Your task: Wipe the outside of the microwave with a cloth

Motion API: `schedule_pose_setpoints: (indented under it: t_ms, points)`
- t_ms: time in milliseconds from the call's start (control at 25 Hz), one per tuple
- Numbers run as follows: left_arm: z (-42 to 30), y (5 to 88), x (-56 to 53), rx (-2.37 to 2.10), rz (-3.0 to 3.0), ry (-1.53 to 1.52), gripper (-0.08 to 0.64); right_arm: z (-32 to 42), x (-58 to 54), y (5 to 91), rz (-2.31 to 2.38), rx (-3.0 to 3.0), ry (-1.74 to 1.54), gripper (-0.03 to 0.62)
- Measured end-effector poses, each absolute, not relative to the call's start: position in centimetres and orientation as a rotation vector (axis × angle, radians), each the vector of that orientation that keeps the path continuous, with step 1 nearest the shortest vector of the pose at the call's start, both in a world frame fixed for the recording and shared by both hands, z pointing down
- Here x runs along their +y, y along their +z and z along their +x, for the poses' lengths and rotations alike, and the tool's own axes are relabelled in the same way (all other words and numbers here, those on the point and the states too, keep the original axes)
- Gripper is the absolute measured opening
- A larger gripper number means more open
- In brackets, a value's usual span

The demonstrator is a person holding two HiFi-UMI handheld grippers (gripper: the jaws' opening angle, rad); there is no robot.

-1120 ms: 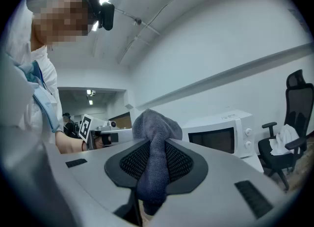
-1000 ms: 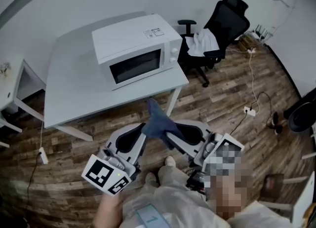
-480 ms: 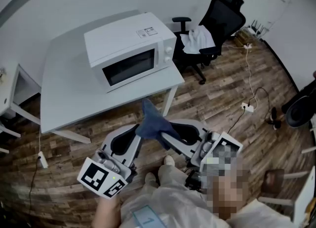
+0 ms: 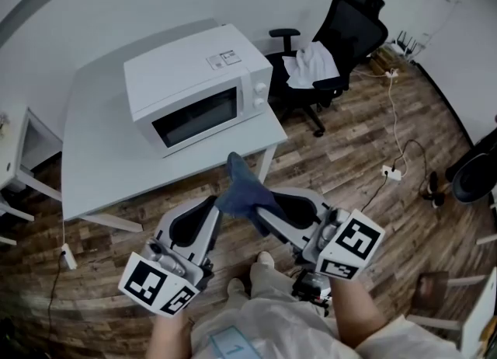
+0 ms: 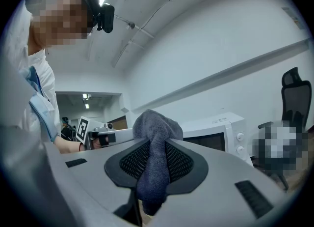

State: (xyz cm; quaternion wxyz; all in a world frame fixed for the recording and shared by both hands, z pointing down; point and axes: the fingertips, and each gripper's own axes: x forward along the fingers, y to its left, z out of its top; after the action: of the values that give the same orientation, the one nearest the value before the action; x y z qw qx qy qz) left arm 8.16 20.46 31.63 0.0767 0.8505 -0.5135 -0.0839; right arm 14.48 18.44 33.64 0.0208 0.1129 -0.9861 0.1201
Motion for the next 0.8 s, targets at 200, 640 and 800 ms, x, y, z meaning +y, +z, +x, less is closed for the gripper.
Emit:
schedule_pose_setpoints:
  t_ms: [200,640,800]
  points:
    - [7.5,30.1,16.2,-1.623,2.531,-0.290,0.017,14.7,14.2,32.5,0.339,-3.075,0.365,0.104]
    - [3.8,27.6,7.4,-1.838,2.504,-0.328,0.017,11.0,4.6,30.6,0.247,-3.086,0.271,0.106]
    - [1.3,28.3,4.5,-1.849,2.506,-0.274,0.017,8.5,1.0,30.9,0.317,-3.064,0.268,0.106]
